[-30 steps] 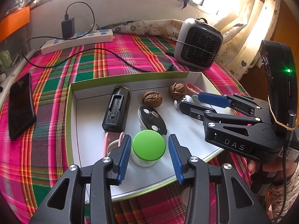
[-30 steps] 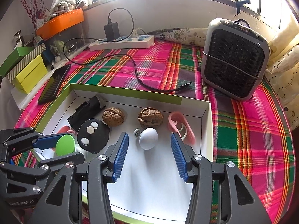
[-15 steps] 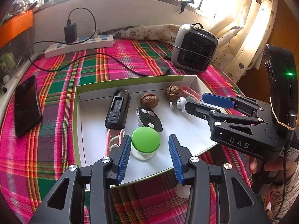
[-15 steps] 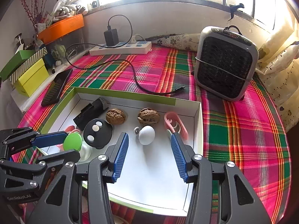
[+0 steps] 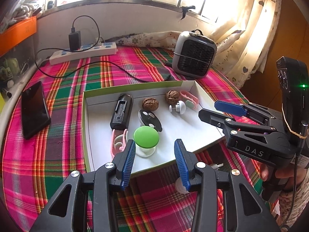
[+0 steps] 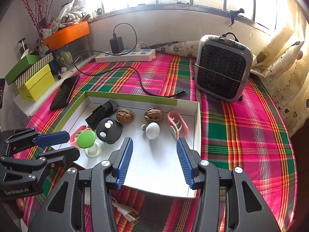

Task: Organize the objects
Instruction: 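Open left gripper releasing the green-topped object while right gripper releases the egg in the box, then move left gripper to the clear round cup while right gripper approaches the white USB cable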

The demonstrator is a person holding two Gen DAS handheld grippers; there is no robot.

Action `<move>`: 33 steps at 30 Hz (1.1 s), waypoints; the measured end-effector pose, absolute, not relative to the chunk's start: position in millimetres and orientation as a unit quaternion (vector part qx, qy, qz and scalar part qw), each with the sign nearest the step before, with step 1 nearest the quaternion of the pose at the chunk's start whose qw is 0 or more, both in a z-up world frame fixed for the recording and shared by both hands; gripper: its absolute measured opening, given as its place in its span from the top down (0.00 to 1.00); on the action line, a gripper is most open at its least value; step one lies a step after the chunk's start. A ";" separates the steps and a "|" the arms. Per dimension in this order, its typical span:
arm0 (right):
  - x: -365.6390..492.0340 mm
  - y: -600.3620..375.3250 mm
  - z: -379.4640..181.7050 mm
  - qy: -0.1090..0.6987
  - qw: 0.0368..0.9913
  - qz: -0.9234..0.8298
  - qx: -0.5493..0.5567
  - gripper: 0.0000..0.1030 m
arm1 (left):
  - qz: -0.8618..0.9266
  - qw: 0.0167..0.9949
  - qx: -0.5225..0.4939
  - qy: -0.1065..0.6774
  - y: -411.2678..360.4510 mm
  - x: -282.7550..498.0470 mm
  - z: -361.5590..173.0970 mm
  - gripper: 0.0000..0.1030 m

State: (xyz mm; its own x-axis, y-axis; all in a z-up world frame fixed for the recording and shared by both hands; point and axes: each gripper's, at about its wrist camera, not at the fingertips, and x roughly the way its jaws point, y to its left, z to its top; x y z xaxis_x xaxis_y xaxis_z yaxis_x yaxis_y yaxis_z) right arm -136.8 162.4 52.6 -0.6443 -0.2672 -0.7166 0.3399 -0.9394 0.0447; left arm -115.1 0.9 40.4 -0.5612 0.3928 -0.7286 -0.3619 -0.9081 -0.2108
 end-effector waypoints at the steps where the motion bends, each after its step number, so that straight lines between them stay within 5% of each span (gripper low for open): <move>1: -134.5 162.6 53.1 0.047 0.167 -0.906 0.386 0.53 | 0.884 0.212 -0.417 -0.018 0.2 -113.7 40.5 0.61; 33: -81.8 192.2 43.4 0.025 0.159 -0.907 0.390 0.53 | 0.853 0.270 -0.446 0.004 47.5 -69.7 4.8 0.61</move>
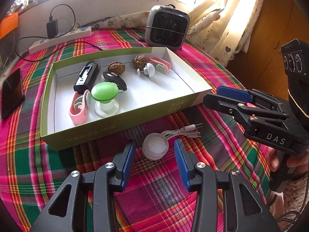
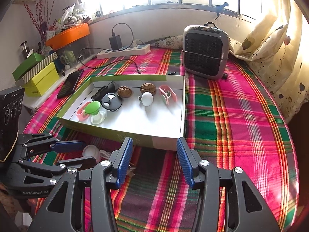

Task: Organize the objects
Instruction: 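Move left gripper to the clear round cup while right gripper approaches the white USB cable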

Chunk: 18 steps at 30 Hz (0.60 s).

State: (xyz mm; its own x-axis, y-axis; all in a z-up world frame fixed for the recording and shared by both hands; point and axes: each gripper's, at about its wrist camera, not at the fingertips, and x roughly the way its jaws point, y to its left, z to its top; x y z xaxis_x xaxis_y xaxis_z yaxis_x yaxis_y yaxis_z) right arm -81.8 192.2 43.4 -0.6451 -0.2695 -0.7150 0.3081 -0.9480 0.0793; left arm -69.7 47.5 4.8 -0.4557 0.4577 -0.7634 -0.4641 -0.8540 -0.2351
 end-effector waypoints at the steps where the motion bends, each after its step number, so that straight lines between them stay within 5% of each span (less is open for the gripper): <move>1: -81.7 192.3 42.9 0.025 0.160 -0.906 0.391 0.53 | 0.853 0.267 -0.448 0.006 48.5 -70.1 3.1 0.62; 12: -81.8 189.9 37.8 0.023 0.165 -0.902 0.399 0.53 | 0.856 0.265 -0.444 0.000 53.5 -71.7 3.6 0.62; 18: -81.5 186.9 35.4 0.024 0.173 -0.898 0.403 0.53 | 0.860 0.256 -0.441 -0.003 48.3 -71.7 3.0 0.74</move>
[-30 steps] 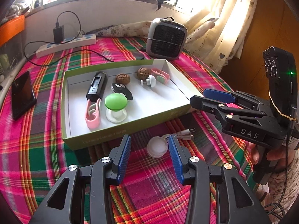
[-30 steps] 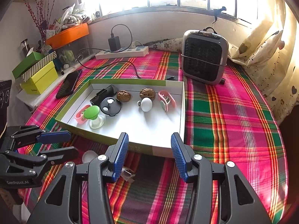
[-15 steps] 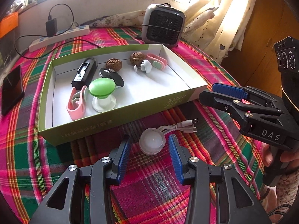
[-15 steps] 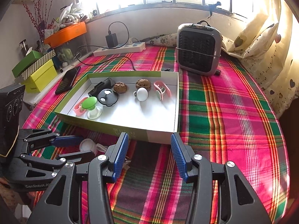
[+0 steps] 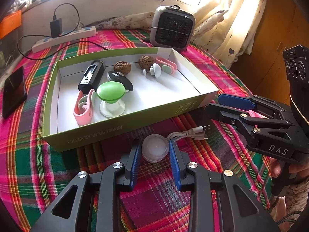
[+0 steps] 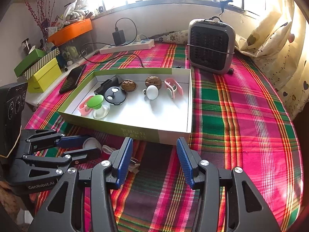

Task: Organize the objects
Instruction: 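Move left gripper to the clear round cup while right gripper approaches the white USB cable, then close left gripper on the clear round cup while right gripper grasps the white USB cable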

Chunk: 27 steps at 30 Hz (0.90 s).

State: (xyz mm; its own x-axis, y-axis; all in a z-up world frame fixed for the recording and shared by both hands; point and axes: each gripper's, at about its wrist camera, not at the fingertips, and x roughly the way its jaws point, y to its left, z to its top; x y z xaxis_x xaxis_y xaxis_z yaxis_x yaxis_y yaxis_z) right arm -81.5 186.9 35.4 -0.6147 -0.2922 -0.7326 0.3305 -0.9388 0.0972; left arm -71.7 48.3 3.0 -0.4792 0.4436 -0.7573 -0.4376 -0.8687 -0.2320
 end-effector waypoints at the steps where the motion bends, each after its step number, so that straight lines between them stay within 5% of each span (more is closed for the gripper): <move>1: -81.3 185.8 34.7 0.023 0.176 -0.897 0.404 0.53 | 0.860 0.255 -0.441 -0.005 47.2 -71.6 2.9 0.74; 27: -78.0 148.5 13.8 0.048 0.262 -0.854 0.446 0.53 | 0.870 0.225 -0.438 -0.033 20.4 -63.8 2.5 0.74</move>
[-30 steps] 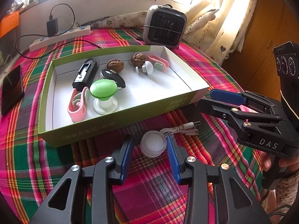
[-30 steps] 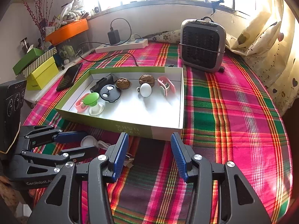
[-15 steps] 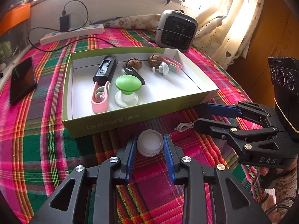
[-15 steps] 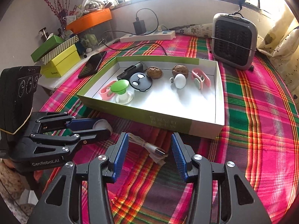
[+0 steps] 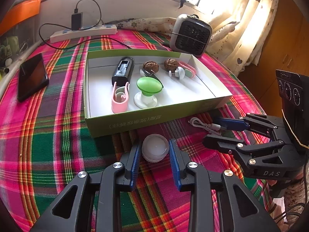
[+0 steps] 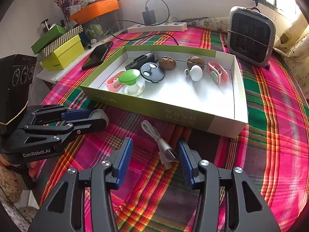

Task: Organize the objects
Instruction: 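Close left gripper on the clear round cup while right gripper grasps the white USB cable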

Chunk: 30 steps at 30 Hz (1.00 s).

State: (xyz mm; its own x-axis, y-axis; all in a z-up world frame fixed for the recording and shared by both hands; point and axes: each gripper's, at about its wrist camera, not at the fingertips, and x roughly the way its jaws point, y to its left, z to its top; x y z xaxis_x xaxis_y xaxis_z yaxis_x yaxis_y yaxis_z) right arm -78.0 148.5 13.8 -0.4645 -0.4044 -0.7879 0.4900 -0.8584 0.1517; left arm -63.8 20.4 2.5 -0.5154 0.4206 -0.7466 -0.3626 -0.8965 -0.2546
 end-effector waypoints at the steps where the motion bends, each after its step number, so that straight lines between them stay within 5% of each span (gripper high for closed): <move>1: -77.3 147.0 13.8 0.049 0.265 -0.853 0.448 0.53 | 0.870 0.225 -0.437 -0.034 20.6 -63.6 2.5 0.74; 30: -70.4 131.3 8.4 0.105 0.226 -0.872 0.422 0.56 | 0.874 0.220 -0.433 -0.024 30.3 -61.1 4.7 0.73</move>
